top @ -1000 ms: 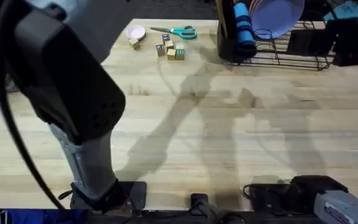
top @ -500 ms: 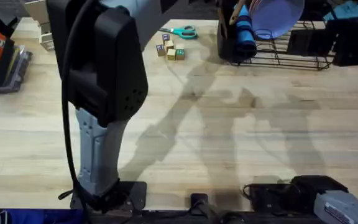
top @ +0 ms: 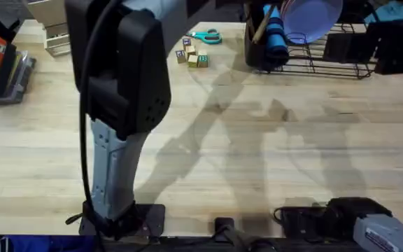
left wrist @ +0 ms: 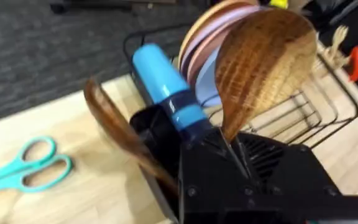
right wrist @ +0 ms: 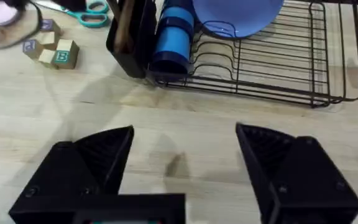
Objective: Pick up the spoon on the table one by one and put them onto the rack
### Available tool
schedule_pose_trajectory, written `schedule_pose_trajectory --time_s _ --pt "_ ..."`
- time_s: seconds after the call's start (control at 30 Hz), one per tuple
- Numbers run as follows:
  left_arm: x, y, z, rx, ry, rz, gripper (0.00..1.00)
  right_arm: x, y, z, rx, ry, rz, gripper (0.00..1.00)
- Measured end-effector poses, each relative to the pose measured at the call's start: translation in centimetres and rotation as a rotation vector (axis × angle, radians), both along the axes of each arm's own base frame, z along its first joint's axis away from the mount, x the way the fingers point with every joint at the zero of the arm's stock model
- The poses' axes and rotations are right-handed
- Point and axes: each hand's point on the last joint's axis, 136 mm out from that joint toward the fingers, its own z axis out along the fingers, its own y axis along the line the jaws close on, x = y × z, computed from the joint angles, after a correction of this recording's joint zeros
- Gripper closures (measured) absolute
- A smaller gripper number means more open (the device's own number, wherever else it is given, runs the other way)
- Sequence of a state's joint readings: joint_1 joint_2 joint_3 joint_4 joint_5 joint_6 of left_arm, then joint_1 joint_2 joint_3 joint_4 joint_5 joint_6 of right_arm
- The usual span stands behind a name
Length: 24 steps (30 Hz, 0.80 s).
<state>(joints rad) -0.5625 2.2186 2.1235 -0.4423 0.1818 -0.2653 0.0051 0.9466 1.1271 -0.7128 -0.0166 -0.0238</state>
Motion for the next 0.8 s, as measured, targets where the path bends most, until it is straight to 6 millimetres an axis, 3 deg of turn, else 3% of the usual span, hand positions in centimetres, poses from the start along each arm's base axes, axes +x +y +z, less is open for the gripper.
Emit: schedule_pose_trajectory --time_s 0.13,0.23,0.47,0.8 --pt "0.0 -0.1 -2.1 0.026 0.039 0.0 0.956 0.0 0.0 0.0 0.0 0.0 0.0 0.008" --pt "0.0 -0.1 -2.2 0.028 0.042 0.0 0.956 0.0 0.0 0.0 0.0 0.0 0.0 0.008" --pt "-1.6 0.9 -4.6 0.101 0.147 -0.005 0.956 0.0 0.0 0.0 0.0 0.0 0.0 0.008" --pt "-2.4 1.4 -4.6 0.159 0.145 -0.043 0.934 0.0 0.0 0.0 0.0 0.0 0.0 0.008"
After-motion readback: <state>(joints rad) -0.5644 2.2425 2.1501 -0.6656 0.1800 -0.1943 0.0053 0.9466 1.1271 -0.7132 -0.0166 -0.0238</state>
